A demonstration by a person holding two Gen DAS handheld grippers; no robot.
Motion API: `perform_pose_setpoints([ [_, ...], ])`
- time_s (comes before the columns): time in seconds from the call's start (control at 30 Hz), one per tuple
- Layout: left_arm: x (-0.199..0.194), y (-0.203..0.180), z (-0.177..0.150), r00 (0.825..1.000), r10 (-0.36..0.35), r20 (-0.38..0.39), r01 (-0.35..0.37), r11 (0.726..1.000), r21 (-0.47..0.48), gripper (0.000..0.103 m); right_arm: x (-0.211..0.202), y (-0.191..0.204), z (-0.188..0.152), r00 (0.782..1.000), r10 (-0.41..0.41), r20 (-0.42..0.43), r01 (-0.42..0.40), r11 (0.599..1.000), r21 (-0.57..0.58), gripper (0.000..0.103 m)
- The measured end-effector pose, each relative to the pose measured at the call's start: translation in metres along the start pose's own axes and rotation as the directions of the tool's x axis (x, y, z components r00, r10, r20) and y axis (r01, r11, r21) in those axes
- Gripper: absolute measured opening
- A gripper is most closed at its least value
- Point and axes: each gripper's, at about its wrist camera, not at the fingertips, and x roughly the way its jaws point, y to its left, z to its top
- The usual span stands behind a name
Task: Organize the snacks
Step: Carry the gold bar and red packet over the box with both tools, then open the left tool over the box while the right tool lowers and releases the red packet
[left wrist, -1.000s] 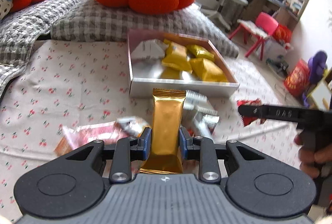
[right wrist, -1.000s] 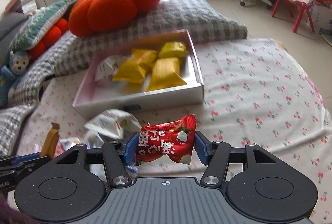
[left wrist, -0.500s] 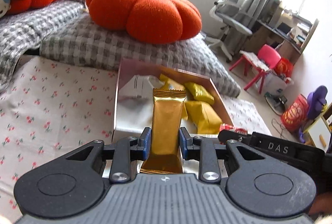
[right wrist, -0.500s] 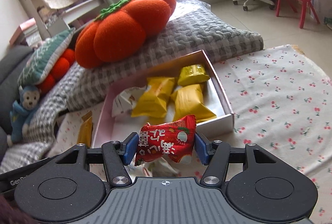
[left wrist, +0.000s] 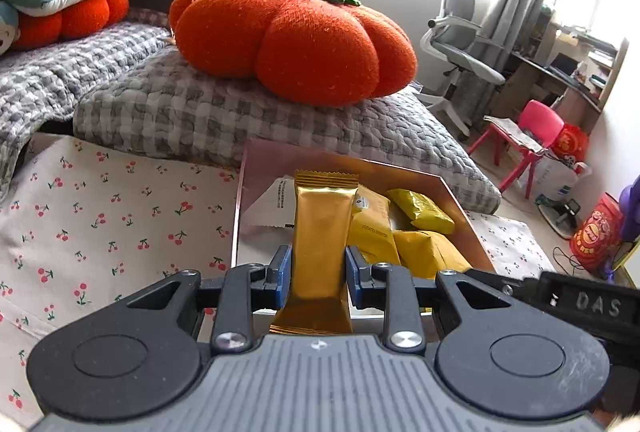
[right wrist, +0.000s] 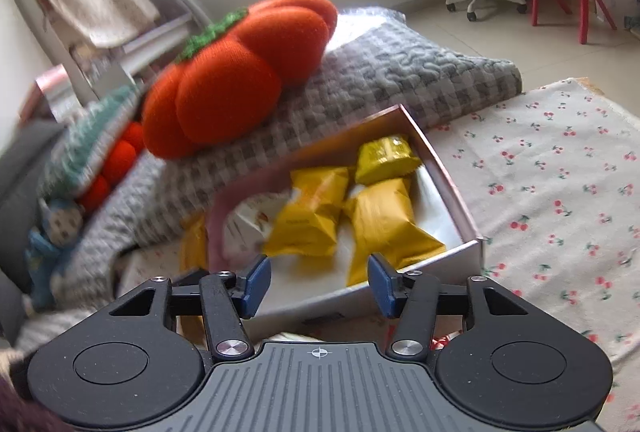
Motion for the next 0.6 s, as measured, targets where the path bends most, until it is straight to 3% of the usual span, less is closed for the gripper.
perform_pose_setpoints([
  [0.07,0.001,-0.002,0.0,1.0,0.002,0.0,-0.002,1.0,0.012,0.026,-0.004,-0.001,0.002,0.999,-0.027,-0.019,0.026,0.999,-0.028,0.06],
  [0.13,0.003,-0.004,0.001,1.0,0.015,0.003,-0.016,0.999,0.032,0.026,-0.007,-0.008,0.001,0.998,-0.059,-0.035,0.057,0.998,-0.032,0.071],
  [0.23,0.006,-0.005,0.004,1.0,0.027,0.015,-0.028,0.999,0.039,0.026,-0.003,-0.018,0.0,0.987,-0.136,-0.09,0.136,0.991,-0.011,0.072],
  [0.33,0.008,-0.005,0.005,0.999,0.036,0.023,-0.038,0.998,0.054,0.027,0.003,-0.024,-0.006,0.974,-0.164,-0.158,0.163,0.986,-0.016,0.072],
  [0.6,0.003,0.0,0.004,0.999,0.046,-0.001,-0.046,0.999,0.027,0.037,0.021,-0.022,-0.021,0.948,-0.243,-0.205,0.218,0.966,-0.139,0.071],
])
